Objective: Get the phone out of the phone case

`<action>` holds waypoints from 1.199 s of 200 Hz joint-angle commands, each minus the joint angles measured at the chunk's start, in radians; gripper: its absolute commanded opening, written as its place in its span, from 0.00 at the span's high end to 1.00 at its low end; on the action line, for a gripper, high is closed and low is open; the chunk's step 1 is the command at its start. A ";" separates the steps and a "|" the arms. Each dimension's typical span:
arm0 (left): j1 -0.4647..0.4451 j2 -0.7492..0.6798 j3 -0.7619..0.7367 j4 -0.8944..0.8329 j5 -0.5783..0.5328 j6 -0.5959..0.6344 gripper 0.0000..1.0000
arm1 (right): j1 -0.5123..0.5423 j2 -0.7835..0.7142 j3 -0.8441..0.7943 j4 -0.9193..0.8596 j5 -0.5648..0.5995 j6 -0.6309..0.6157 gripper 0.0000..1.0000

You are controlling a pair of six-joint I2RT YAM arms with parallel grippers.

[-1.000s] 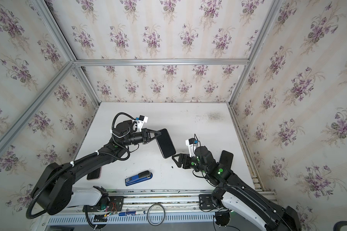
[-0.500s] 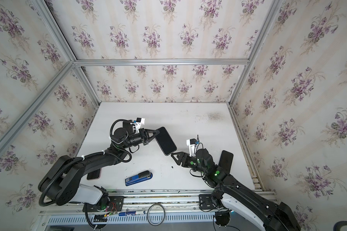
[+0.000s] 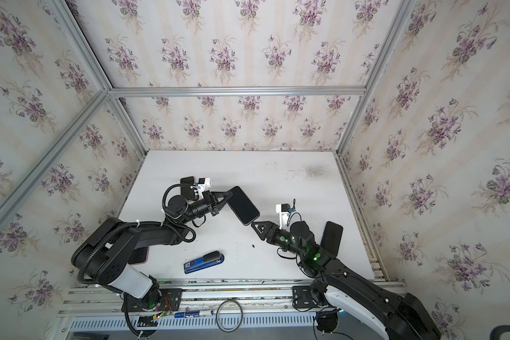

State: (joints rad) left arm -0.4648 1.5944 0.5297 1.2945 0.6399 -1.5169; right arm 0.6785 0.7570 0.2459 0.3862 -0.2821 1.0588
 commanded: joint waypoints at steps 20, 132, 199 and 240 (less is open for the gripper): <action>0.002 0.019 0.001 0.125 -0.009 -0.047 1.00 | 0.001 -0.029 -0.013 0.041 0.012 0.015 0.40; -0.004 0.066 -0.010 0.215 0.007 -0.069 1.00 | 0.000 0.078 -0.012 0.179 0.017 0.030 0.41; -0.009 0.101 -0.020 0.285 0.014 -0.089 1.00 | -0.032 0.107 -0.017 0.227 0.031 0.047 0.44; -0.015 0.099 -0.019 0.287 0.020 -0.086 1.00 | -0.056 0.187 -0.017 0.353 0.004 0.077 0.49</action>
State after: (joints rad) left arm -0.4740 1.6958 0.5095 1.4193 0.6075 -1.5837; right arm 0.6300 0.9085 0.2253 0.5579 -0.2752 1.1107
